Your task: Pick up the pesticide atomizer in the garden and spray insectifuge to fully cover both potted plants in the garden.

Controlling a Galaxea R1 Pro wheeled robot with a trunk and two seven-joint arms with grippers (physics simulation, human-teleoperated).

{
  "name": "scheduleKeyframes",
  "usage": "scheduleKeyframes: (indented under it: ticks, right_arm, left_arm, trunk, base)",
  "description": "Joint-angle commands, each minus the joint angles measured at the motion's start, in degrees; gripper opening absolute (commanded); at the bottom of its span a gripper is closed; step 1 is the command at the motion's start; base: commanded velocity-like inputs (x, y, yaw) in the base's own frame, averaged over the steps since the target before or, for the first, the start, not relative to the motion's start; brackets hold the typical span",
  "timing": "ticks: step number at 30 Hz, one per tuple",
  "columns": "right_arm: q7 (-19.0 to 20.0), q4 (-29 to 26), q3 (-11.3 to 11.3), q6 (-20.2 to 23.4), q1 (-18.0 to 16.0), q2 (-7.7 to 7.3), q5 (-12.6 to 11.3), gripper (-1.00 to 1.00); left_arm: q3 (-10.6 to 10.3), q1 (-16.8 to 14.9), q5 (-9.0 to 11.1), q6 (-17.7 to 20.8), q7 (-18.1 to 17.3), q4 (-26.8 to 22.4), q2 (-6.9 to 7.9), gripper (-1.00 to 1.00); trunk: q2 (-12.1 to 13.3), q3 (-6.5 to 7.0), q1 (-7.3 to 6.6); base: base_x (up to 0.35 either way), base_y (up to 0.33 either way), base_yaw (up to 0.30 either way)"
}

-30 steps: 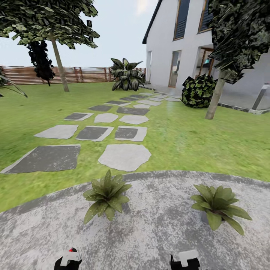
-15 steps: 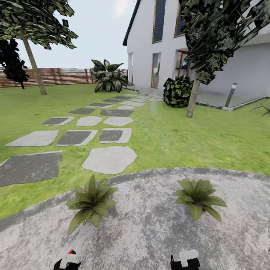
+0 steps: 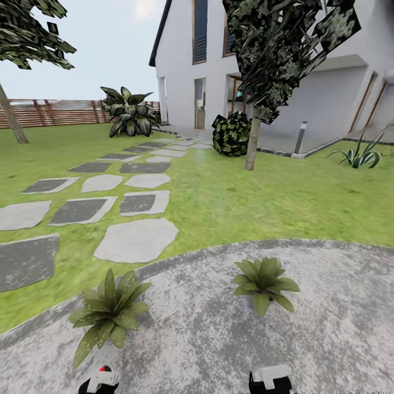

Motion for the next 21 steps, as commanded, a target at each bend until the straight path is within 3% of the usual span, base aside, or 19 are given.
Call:
scheduleKeyframes:
  ticks: [1, 6, 21]
  right_arm:
    - [-0.58, 0.09, 0.43, 0.07, -0.04, 0.02, 0.22, 1.00]
    - [-0.58, 0.09, 0.43, 0.07, -0.04, 0.03, 0.22, 1.00]
    - [-0.58, 0.09, 0.43, 0.07, -0.05, 0.02, 0.22, 1.00]
  left_arm:
    - [0.51, 0.07, -0.36, -0.15, -0.31, 0.00, 0.01, -1.00]
    - [0.51, 0.32, -0.36, -0.20, -0.20, -0.06, 0.02, -1.00]
    - [0.51, 0.34, -0.38, -0.20, -0.16, -0.06, 0.00, -1.00]
  trunk:
    - [0.39, 0.13, -0.24]
    - [2.40, 1.03, -1.33]
    - [2.40, 1.03, -1.33]
  base:
    - [0.000, 0.000, -0.300]
    - [0.000, 0.000, -0.300]
    - [0.000, -0.031, -0.300]
